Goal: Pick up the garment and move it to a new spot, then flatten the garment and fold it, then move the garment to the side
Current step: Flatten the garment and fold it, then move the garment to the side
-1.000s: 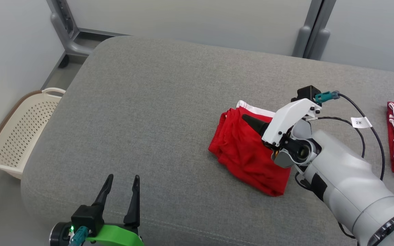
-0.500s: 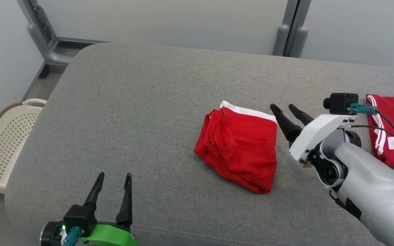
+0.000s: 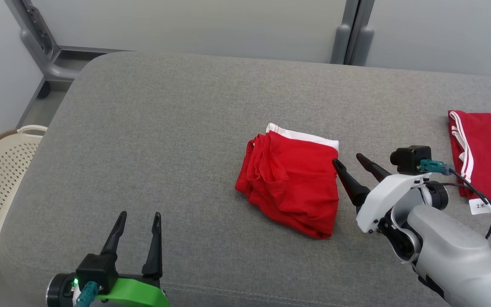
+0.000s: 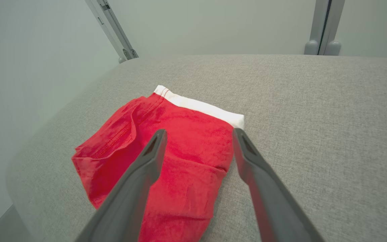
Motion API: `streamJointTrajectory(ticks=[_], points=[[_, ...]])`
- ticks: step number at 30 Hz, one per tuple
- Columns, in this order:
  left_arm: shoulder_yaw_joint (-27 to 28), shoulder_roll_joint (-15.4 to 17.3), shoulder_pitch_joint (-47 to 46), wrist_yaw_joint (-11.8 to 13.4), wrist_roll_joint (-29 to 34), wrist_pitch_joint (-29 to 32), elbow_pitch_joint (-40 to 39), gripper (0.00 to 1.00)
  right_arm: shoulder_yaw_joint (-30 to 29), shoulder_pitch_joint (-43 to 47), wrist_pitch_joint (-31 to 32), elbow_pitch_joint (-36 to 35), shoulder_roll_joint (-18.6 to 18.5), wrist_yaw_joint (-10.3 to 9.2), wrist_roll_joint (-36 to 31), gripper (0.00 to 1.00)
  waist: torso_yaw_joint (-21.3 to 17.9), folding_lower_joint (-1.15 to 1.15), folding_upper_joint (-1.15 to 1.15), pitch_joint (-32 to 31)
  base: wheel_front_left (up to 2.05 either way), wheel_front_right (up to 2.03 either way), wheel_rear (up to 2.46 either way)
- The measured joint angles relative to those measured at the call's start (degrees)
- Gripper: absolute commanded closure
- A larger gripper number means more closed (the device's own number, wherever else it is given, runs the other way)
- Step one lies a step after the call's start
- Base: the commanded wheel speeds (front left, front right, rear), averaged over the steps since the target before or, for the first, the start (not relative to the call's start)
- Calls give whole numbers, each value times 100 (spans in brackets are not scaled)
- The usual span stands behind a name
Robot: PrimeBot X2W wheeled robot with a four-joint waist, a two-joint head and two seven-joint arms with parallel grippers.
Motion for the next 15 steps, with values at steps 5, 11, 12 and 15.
streamJointTrajectory(ticks=[5,11,12,15], points=[[-22,0,-2,1,7,0,-13,0,-189,18,-27,355,146,0,-143,0,14,0,0,30,0,0,0],[-16,0,-4,7,7,0,-21,0,-209,-41,311,972,428,0,-66,0,6,0,0,85,0,0,0],[-22,0,-7,7,7,0,-20,0,-192,-66,414,1026,457,0,-27,0,4,0,0,95,0,0,0],[-58,0,-30,7,5,0,-12,0,-234,-194,793,1173,546,0,255,0,10,0,0,126,0,0,0]])
